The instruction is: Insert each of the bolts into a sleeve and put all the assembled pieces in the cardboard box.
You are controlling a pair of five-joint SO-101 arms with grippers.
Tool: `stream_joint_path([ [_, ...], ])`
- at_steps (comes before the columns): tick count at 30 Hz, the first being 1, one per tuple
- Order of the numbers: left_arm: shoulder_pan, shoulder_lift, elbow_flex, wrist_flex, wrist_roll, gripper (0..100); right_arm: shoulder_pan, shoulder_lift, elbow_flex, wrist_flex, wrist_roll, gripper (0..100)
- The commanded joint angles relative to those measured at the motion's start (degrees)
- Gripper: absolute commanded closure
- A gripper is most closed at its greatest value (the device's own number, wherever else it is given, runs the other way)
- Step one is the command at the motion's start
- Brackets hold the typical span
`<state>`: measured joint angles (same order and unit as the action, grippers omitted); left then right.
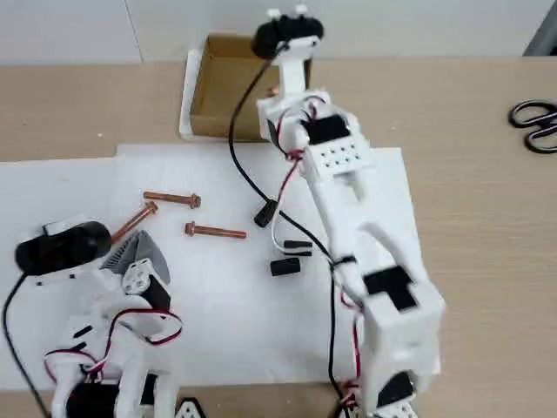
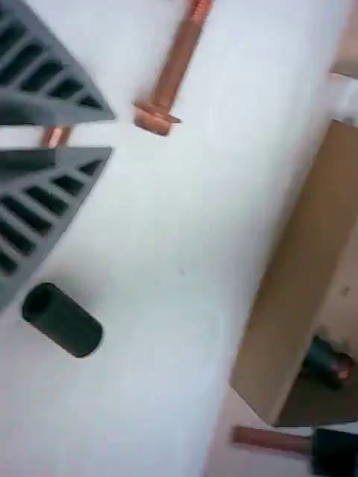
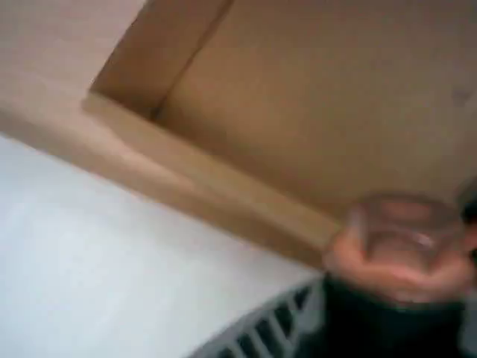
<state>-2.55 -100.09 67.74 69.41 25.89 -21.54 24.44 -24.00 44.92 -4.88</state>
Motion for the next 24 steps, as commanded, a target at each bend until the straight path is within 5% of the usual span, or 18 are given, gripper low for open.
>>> stream_joint_path([
  [1,-0.4,0.4,-1.5,0.4,0.2,99,0.6,7.8,-14.9,-5.0,2.8,99.6],
  [13,-0.4,0.4,-1.0,0.5,0.3,99,0.4,38.2,-47.2,-16.9,4.5,99.5],
  [24,-0.4,0.4,-1.4,4.5,0.2,99,0.5,53.3,-60.1,-17.8,8.4,96.0],
])
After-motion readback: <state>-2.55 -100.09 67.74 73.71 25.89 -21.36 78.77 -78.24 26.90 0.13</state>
